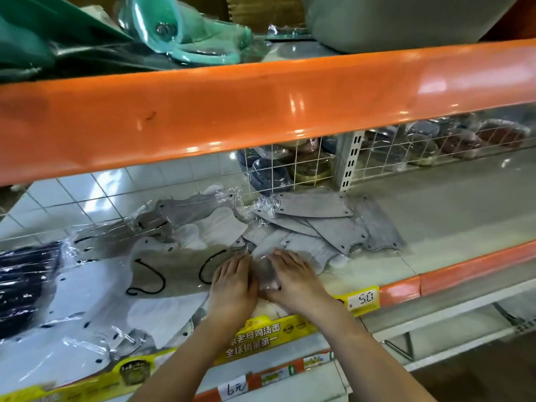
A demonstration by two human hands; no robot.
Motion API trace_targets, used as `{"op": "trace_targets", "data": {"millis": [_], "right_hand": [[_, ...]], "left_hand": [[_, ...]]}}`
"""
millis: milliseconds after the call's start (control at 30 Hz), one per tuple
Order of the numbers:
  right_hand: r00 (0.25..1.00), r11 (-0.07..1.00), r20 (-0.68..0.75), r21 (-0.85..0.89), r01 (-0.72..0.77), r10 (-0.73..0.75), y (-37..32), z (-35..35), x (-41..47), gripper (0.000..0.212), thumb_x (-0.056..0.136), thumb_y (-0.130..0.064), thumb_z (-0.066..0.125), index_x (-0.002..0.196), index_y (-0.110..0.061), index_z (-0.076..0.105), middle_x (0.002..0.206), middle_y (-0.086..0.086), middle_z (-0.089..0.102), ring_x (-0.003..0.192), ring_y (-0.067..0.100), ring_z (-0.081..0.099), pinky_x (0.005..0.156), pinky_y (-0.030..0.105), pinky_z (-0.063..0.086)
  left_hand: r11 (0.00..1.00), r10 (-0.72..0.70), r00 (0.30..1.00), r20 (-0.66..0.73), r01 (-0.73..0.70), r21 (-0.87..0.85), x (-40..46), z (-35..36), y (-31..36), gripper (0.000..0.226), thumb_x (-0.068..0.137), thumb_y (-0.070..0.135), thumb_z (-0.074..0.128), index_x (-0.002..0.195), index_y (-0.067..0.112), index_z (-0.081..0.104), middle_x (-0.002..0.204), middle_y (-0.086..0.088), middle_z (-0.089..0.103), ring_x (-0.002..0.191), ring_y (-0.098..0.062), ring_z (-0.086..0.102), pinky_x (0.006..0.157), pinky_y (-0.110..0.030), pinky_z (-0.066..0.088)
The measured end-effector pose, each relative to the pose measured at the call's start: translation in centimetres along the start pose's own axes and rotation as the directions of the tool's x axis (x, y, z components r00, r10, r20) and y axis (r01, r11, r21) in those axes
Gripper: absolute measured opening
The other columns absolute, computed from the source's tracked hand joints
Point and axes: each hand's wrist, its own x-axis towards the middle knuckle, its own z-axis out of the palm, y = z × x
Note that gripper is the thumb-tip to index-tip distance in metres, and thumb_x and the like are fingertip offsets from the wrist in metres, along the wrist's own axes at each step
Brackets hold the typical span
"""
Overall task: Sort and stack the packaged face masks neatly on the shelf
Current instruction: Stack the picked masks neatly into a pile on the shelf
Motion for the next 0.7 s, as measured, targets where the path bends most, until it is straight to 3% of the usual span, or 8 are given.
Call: {"op": "trace_targets", "data": {"millis": [167,267,367,467,600,700], "right_hand": [[0.987,1.000,-0.161,0.007,0.025,-0.024,0.3,1.0,0.4,0.069,0.080,-0.044,0.067,0.138,-0.014,0.046,0.144,0.000,0.043,0.136,0.022,0.034,0.106,0.038,0.031],[0.967,0.997,-0.251,-0.074,0.030,-0.048,0.2,1.0,0.6,0.058,0.060,-0.046,0.081,0.109,-0.019,0.064,0.112,-0.004,0.061,0.105,0.022,0.058,0.077,0.039,0.049],[0.941,0.995,-0.336,-0.103,0.011,-0.045,0.0,1.3,0.6,0.054,0.043,-0.044,0.088,0.086,-0.022,0.064,0.088,-0.005,0.062,0.080,0.021,0.062,0.055,0.034,0.049],[0.925,0.993,-0.378,-0.116,-0.004,-0.041,-0.3,1.6,0.3,0.046,0.046,-0.031,0.086,0.085,-0.022,0.063,0.087,-0.003,0.060,0.079,0.024,0.060,0.055,0.035,0.047],[0.908,0.994,-0.416,-0.111,-0.009,-0.038,-0.5,2.0,0.2,0.037,0.054,-0.014,0.078,0.087,-0.022,0.065,0.090,-0.002,0.060,0.081,0.025,0.059,0.057,0.037,0.046],[0.901,0.995,-0.430,-0.095,0.014,-0.054,-0.4,2.2,0.2,0.036,0.056,-0.008,0.078,0.088,-0.020,0.067,0.093,-0.003,0.062,0.082,0.023,0.060,0.059,0.036,0.050]], "left_hand": [[0.985,-0.052,0.998,-0.027,0.047,-0.165,-0.2,-0.3,-0.1,0.049,0.081,0.037,0.036,0.114,0.012,0.063,0.107,-0.006,0.067,0.101,-0.028,0.062,0.084,-0.038,0.044],[0.970,-0.067,0.997,-0.030,0.058,-0.234,-0.2,-0.4,-0.2,0.046,0.084,0.042,0.039,0.114,0.018,0.064,0.108,0.000,0.068,0.103,-0.022,0.061,0.086,-0.035,0.044],[0.925,-0.093,0.996,-0.011,0.082,-0.370,-0.1,-0.9,0.1,0.040,0.083,0.039,0.044,0.113,0.022,0.065,0.106,0.004,0.069,0.103,-0.017,0.061,0.089,-0.039,0.047],[0.915,-0.065,0.998,0.000,0.059,-0.398,-0.2,-1.4,0.6,0.034,0.085,0.026,0.046,0.112,0.020,0.065,0.104,0.004,0.069,0.097,-0.013,0.063,0.086,-0.033,0.049],[0.938,-0.040,0.999,0.013,0.042,-0.344,0.1,-1.3,0.7,0.028,0.091,0.025,0.048,0.114,0.019,0.063,0.104,0.002,0.066,0.095,-0.017,0.062,0.083,-0.034,0.049],[0.969,-0.081,0.992,0.093,0.100,-0.227,0.9,-1.1,0.5,0.031,0.096,0.027,0.049,0.126,0.021,0.054,0.117,-0.001,0.060,0.109,-0.023,0.057,0.092,-0.041,0.044]]}}
